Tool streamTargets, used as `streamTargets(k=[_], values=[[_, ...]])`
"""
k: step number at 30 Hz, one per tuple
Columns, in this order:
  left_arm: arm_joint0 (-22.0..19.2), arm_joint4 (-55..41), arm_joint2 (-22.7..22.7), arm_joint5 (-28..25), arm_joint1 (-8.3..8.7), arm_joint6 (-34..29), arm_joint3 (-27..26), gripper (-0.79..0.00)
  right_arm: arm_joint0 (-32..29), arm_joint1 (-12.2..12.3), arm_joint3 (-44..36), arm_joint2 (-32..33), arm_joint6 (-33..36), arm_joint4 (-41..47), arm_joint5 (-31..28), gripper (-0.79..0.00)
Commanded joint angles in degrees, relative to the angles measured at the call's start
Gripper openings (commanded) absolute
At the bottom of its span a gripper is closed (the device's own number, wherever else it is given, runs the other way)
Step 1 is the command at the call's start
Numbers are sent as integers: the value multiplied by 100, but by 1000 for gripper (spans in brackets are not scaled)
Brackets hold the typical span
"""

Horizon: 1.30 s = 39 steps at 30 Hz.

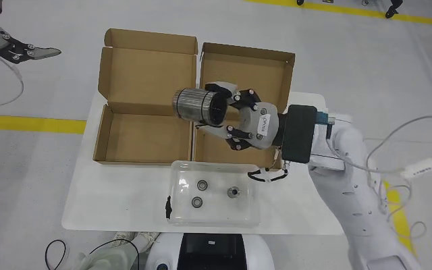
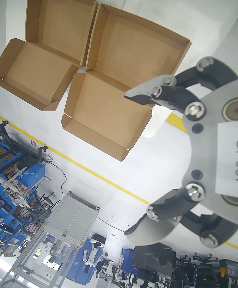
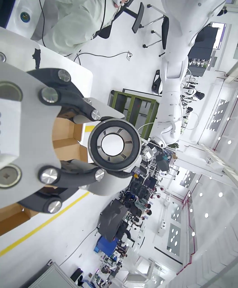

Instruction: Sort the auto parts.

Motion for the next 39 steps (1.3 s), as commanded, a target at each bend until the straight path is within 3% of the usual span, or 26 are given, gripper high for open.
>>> streamTargets(k=[1,21,39], values=[[0,0,0,0,0,0,0,0,-63,8,32,9,5,-56,-2,-785],[0,0,0,0,0,0,0,0,-635,76,575,20,366,-440,288,-785],[0,0,0,0,0,0,0,0,-837,34,1163,-468,2101,-784,1716,-785]])
